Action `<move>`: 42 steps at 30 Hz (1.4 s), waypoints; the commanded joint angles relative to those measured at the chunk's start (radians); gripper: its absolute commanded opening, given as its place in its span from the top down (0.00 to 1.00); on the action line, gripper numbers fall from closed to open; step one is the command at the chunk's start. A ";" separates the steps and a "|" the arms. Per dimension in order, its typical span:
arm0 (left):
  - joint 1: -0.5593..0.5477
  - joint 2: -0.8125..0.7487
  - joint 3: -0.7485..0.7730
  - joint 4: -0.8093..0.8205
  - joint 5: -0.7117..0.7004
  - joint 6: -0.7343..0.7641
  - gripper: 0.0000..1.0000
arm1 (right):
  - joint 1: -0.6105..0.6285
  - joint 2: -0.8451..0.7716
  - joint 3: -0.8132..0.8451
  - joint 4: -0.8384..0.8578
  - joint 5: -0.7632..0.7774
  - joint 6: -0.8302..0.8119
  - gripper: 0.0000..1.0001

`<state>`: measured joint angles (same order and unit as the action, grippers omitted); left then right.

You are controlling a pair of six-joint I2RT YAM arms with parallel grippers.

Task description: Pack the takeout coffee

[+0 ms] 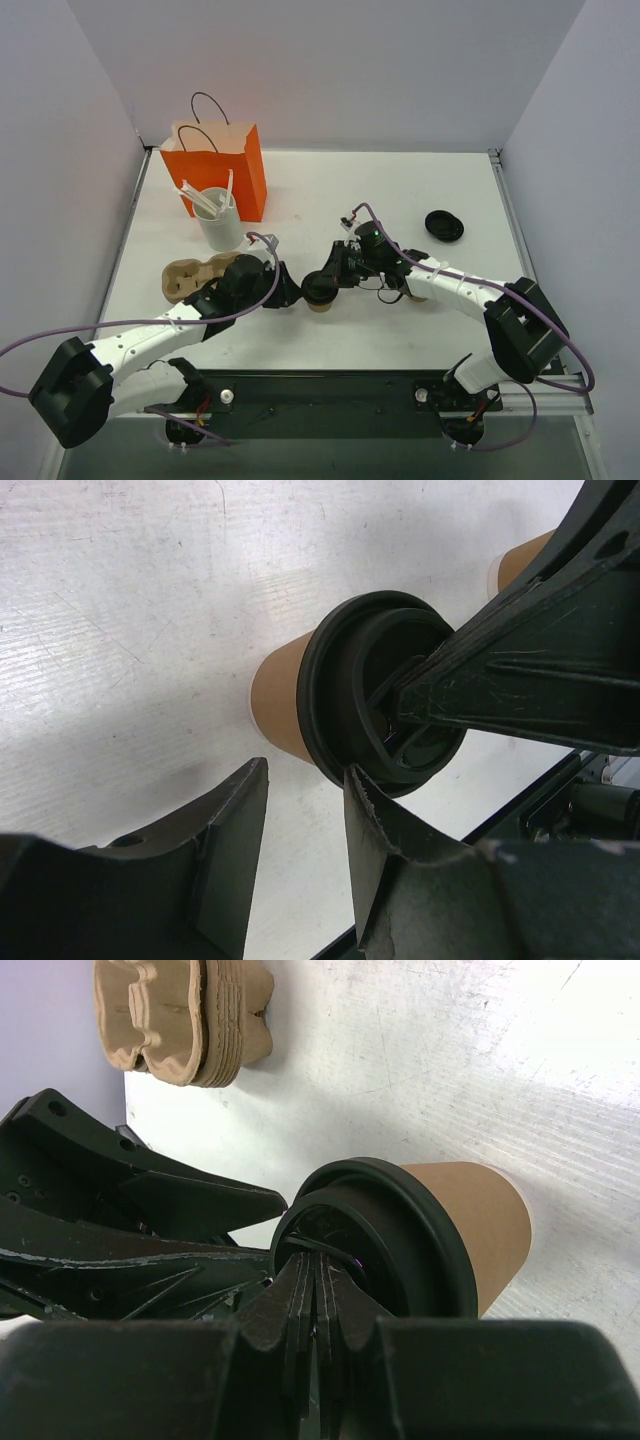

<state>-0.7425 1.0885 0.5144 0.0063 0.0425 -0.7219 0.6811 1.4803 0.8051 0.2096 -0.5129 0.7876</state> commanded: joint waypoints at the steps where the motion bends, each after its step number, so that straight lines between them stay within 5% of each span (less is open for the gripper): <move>1: 0.006 0.001 0.013 0.061 0.014 -0.004 0.54 | -0.014 0.040 -0.038 -0.184 0.117 -0.064 0.98; 7: 0.008 0.068 0.007 0.084 0.010 -0.007 0.56 | -0.015 0.043 -0.063 -0.176 0.129 -0.067 0.98; 17: -0.077 0.165 -0.022 -0.080 -0.233 -0.063 0.60 | -0.035 0.067 -0.167 -0.105 0.155 -0.056 0.98; 22: -0.077 0.136 -0.034 -0.060 -0.201 -0.077 0.59 | -0.040 0.063 -0.144 -0.119 0.142 -0.060 0.98; 34: -0.044 -0.039 0.259 -0.279 -0.168 0.071 0.34 | -0.064 -0.021 0.133 -0.294 0.053 -0.097 0.89; 42: -0.014 -0.114 0.439 -0.534 -0.320 0.154 0.22 | -0.064 -0.121 0.247 -0.424 0.017 -0.140 0.80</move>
<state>-0.7849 1.0206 0.8608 -0.3592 -0.1757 -0.6411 0.6159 1.4559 0.9764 -0.0967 -0.4782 0.6968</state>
